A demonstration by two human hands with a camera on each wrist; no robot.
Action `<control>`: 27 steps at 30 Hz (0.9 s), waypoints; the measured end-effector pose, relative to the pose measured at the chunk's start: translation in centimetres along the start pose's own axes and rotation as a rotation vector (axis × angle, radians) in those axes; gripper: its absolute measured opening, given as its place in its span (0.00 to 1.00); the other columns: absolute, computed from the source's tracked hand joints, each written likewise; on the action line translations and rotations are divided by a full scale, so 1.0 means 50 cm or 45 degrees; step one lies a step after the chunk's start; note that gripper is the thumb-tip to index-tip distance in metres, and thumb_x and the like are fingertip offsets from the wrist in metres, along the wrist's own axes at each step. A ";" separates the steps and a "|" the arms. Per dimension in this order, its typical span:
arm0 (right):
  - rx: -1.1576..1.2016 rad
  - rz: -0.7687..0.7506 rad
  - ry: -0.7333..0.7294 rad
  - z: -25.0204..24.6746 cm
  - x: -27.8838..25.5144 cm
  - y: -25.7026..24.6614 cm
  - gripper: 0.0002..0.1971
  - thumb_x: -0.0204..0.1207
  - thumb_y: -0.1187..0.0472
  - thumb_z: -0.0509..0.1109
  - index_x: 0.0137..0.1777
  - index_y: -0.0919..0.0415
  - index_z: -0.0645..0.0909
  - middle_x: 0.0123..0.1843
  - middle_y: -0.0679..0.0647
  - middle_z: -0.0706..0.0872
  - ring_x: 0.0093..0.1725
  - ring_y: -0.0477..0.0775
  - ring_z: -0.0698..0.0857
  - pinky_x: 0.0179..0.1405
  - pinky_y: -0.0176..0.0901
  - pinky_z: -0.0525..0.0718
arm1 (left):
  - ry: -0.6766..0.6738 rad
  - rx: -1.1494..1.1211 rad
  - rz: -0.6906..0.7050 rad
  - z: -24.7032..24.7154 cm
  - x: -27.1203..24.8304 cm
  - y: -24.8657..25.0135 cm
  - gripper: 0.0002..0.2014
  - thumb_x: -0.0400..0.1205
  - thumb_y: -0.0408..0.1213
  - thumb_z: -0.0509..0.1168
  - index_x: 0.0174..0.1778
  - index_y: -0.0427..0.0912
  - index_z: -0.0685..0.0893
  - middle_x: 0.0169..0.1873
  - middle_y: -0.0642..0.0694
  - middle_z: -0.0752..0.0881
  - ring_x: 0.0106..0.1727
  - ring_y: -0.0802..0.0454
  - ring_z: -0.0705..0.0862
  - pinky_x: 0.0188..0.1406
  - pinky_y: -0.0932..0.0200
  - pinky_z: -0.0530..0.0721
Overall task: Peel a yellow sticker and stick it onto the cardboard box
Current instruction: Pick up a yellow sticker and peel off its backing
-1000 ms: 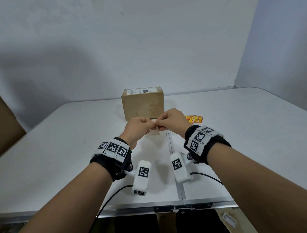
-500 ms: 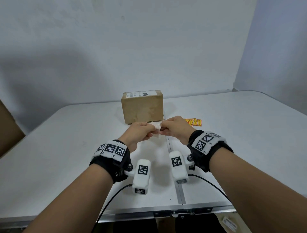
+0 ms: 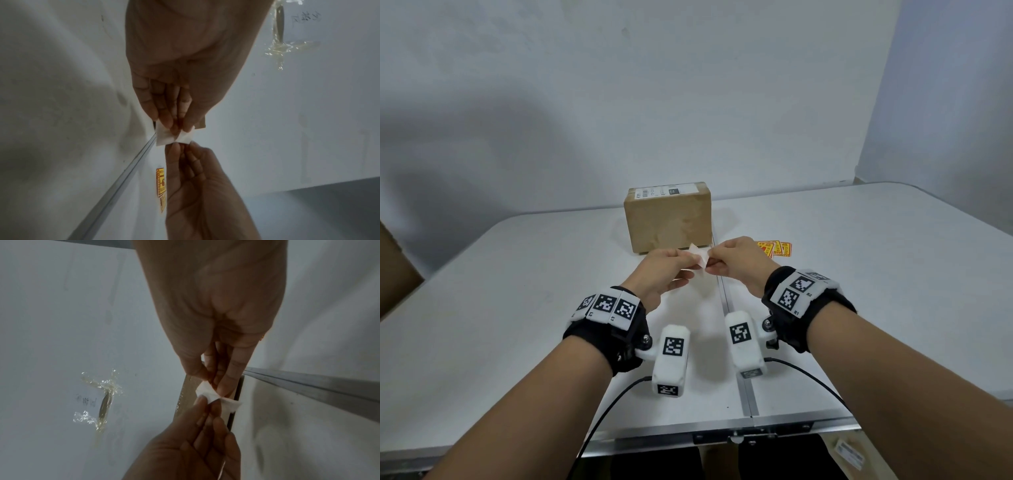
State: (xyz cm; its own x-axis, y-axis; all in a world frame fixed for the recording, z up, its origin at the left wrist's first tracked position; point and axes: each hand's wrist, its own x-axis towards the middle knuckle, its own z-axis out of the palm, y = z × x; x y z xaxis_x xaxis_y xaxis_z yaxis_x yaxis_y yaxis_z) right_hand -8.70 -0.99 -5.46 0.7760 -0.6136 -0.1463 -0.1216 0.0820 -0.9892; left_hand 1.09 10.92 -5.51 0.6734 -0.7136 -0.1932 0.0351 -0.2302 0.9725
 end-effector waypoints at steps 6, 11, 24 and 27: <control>0.137 0.041 -0.010 0.003 -0.001 0.004 0.07 0.76 0.71 0.63 0.45 0.74 0.82 0.37 0.62 0.84 0.36 0.54 0.86 0.50 0.39 0.89 | -0.024 -0.152 -0.046 0.003 -0.005 0.005 0.07 0.80 0.31 0.67 0.52 0.35 0.85 0.43 0.45 0.88 0.40 0.55 0.85 0.43 0.64 0.85; 0.009 0.068 -0.058 -0.005 0.004 0.001 0.22 0.76 0.52 0.70 0.55 0.75 0.82 0.42 0.60 0.84 0.39 0.56 0.87 0.55 0.47 0.90 | -0.029 0.138 0.050 0.002 -0.006 0.017 0.05 0.79 0.35 0.69 0.47 0.38 0.83 0.44 0.45 0.88 0.43 0.53 0.85 0.46 0.62 0.84; -0.033 0.023 -0.116 -0.007 -0.004 0.003 0.07 0.81 0.62 0.66 0.49 0.68 0.81 0.34 0.58 0.84 0.28 0.46 0.81 0.28 0.29 0.83 | -0.142 -0.276 -0.167 -0.008 -0.006 0.030 0.05 0.78 0.23 0.65 0.43 0.32 0.87 0.39 0.41 0.90 0.41 0.49 0.88 0.44 0.61 0.89; 0.065 0.052 -0.080 -0.004 -0.003 0.002 0.09 0.82 0.65 0.64 0.52 0.72 0.80 0.36 0.60 0.84 0.28 0.48 0.80 0.27 0.30 0.84 | -0.132 -0.435 -0.188 -0.005 -0.005 0.030 0.08 0.79 0.20 0.63 0.49 0.29 0.86 0.43 0.37 0.89 0.43 0.46 0.88 0.46 0.60 0.90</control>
State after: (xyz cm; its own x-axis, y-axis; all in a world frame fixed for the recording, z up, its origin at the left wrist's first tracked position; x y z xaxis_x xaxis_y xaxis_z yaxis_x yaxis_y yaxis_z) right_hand -8.94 -1.06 -5.54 0.8083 -0.5588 -0.1853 -0.1233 0.1471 -0.9814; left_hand 1.16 10.93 -3.98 0.5654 -0.7563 -0.3293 0.3815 -0.1142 0.9173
